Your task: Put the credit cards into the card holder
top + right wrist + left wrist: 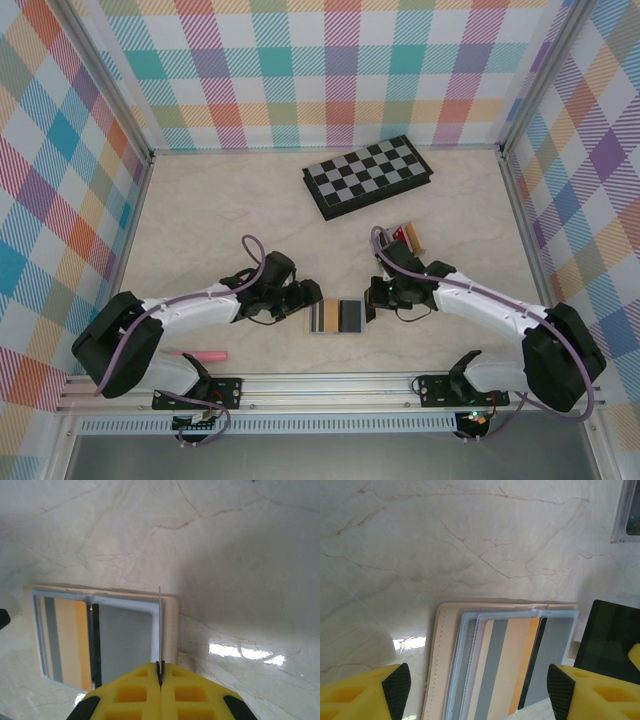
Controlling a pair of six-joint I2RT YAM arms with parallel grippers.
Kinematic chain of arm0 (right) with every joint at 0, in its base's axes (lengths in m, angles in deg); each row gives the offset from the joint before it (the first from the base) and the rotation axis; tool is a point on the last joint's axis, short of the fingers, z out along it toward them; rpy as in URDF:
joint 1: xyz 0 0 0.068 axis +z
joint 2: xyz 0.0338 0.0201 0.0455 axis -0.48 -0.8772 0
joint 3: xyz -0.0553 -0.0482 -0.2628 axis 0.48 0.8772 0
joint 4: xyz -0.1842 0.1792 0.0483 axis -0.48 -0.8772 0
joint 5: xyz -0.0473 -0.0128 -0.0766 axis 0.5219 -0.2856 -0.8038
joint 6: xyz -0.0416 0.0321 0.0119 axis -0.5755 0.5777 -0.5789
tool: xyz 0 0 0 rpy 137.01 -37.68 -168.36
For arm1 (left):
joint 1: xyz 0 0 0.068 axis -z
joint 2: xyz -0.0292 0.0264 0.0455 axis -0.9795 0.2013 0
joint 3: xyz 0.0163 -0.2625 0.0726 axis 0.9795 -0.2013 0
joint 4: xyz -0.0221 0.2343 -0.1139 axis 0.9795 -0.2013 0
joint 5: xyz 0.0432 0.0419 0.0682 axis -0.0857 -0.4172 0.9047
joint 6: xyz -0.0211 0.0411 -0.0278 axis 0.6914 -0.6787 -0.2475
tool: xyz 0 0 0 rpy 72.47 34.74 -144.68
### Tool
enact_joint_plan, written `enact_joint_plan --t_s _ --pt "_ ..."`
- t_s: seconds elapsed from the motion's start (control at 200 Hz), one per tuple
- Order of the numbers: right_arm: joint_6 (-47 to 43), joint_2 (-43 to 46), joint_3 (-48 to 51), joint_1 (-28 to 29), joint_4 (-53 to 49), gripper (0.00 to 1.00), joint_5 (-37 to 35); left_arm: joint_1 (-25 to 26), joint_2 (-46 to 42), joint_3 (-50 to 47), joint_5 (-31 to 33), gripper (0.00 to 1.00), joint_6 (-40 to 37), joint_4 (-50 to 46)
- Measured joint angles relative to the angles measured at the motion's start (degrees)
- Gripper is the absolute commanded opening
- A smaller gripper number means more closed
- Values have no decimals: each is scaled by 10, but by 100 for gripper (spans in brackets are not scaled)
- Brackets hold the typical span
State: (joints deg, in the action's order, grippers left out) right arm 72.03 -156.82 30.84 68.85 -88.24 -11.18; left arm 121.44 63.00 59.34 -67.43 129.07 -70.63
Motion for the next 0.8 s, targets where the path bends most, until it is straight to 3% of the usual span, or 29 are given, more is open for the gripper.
enact_joint_plan --t_s 0.8 --pt "39 43 55 1 73 3 13 20 31 1 -11 68 -10 6"
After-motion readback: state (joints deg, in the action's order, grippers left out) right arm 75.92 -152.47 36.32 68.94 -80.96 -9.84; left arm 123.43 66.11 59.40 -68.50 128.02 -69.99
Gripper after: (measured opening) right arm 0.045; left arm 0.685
